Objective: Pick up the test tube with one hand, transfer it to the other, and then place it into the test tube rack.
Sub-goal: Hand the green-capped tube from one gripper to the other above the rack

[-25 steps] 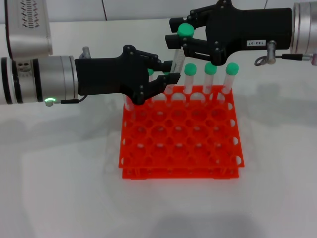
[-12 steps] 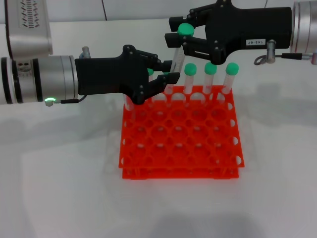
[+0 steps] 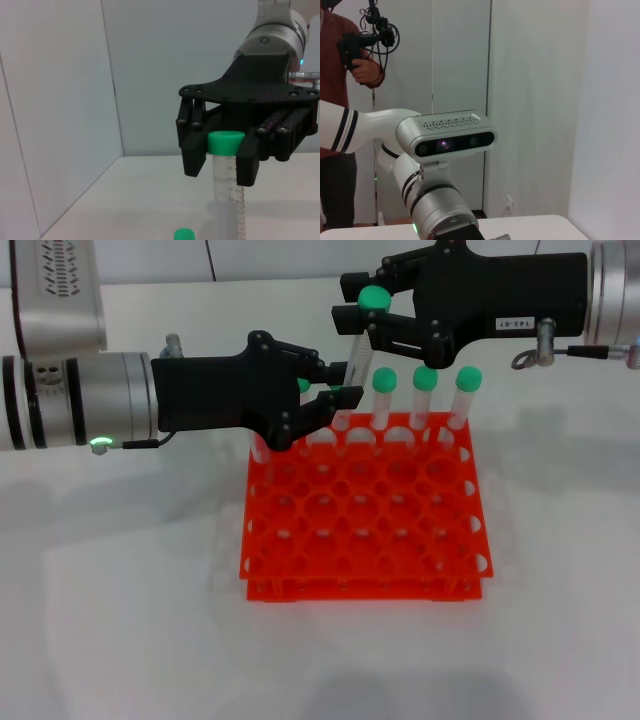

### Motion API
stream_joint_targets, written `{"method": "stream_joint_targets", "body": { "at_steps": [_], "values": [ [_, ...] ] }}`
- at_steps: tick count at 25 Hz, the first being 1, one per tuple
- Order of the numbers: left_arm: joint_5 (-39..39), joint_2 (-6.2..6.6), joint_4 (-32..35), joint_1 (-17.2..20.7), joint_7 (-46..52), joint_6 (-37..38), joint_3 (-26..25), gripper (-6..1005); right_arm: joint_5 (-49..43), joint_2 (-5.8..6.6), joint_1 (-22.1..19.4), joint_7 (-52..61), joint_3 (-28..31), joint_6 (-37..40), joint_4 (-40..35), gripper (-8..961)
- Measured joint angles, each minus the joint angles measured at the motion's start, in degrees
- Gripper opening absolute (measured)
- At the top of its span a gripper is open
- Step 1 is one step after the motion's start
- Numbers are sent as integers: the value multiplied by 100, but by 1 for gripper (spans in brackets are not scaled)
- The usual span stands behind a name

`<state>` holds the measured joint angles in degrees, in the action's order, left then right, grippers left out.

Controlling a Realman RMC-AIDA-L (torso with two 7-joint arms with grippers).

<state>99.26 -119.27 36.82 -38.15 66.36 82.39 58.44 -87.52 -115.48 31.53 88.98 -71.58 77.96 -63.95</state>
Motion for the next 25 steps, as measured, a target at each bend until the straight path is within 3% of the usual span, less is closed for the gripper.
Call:
{"method": "stream_joint_targets", "body": {
  "at_steps": [25],
  "values": [
    [24,0,67,0,59,29,137,314,15,1,1,15,-9,-6,5,267]
  ]
}}
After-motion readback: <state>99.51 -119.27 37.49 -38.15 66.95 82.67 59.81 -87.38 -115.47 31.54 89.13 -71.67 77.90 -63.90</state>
